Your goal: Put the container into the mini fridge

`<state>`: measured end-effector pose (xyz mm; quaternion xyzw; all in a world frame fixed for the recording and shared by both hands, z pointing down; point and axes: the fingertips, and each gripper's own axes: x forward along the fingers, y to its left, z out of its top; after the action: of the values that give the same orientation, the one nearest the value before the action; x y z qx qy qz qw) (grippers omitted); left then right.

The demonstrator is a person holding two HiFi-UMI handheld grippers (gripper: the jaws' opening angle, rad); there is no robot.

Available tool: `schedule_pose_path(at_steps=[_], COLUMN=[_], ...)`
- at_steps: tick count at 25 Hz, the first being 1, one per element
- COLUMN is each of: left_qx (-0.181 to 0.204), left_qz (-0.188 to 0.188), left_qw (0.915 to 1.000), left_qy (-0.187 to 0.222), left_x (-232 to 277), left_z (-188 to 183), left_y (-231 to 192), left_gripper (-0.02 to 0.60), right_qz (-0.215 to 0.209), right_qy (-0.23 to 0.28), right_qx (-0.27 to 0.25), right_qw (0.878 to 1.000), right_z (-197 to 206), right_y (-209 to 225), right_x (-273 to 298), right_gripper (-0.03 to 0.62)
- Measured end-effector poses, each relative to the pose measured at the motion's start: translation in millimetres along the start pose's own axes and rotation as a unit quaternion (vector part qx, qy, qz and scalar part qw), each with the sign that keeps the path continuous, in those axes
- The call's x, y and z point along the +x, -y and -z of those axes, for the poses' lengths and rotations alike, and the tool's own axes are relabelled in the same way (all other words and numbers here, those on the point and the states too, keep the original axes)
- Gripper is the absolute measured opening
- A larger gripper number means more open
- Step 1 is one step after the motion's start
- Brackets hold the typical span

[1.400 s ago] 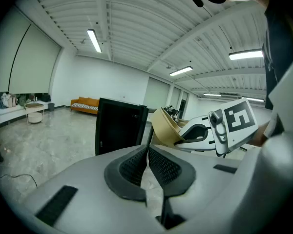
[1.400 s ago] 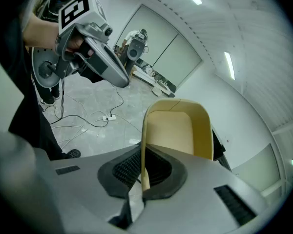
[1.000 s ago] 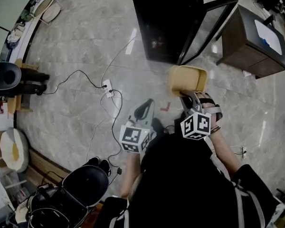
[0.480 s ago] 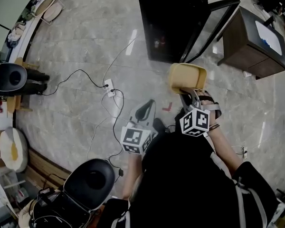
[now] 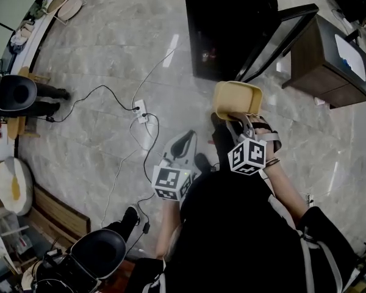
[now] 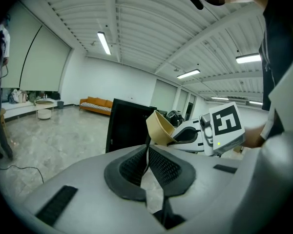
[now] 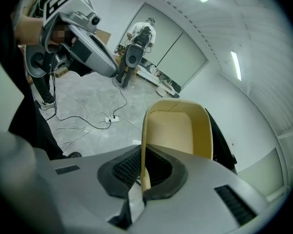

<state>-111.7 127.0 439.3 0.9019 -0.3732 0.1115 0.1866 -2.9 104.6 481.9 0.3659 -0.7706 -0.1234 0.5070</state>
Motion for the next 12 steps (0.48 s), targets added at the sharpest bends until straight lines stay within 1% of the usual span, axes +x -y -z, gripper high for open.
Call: schedule_pose_path(at_steps=[3,6,12], left_qx=[-0.005,-0.001,-0.003], left_qz=[-0.011,-0.02,-0.045], left_qw=[0.9999,0.9998,0.9989], left_qy=[0.004,0.009,0.012], left_x=[15,36,75], left_z=[-14,-29,-60], left_y=[-11,-19,-46], left_gripper=[0.041,0.041,0.041], right_qz=[-0.006,-0.011,-0.035], right_qy=[0.008,0.015,0.036], right_qx=[-0.007,-0.015,-0.035], right_qw=[1.0,1.0,0.998], right_z=[-2,0,-11], right_y=[19,43,88], right_x=[15,38,87], right_gripper=[0.021,0.021,0.021])
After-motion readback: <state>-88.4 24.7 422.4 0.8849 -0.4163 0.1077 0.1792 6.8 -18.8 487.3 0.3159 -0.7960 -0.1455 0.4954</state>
